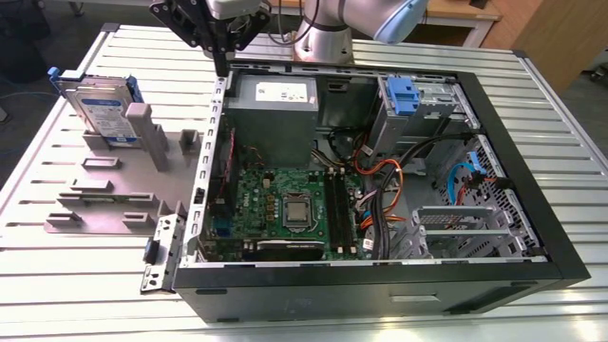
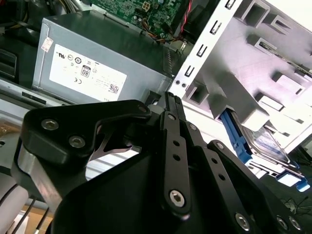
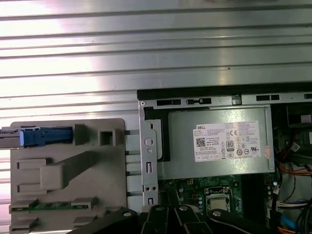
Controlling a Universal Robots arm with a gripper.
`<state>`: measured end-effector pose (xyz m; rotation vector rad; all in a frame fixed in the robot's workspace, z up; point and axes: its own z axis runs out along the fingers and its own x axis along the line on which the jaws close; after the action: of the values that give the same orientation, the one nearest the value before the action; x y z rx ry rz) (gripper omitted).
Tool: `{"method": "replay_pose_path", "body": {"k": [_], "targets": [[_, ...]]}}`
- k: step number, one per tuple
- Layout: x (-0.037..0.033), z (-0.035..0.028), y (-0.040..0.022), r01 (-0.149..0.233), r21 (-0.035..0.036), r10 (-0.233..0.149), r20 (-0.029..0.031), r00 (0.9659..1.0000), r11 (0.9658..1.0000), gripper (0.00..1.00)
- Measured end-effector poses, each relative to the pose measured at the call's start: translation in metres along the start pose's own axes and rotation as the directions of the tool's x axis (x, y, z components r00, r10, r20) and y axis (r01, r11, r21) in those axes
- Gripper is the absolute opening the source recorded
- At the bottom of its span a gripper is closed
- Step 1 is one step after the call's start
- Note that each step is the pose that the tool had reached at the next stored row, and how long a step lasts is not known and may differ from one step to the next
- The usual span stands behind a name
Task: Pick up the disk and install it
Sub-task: 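Reach for the disk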
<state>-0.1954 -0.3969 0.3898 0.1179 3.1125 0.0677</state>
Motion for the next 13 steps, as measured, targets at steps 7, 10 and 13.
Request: {"method": "replay_pose_path", "body": {"k": [7,10,13], "targets": [[0.0073,0.0002,0.0041,0.0,0.0,0.0,0.0,1.0,1.0,0.11],[0.0121,0.0003,0.0054,0.0,0.0001,0.0,-0.0001,1.0,1.0,0.11],[0.0154,0.0003,0.0062,0.0,0.0001,0.0,0.0,1.0,1.0,0.11]]}}
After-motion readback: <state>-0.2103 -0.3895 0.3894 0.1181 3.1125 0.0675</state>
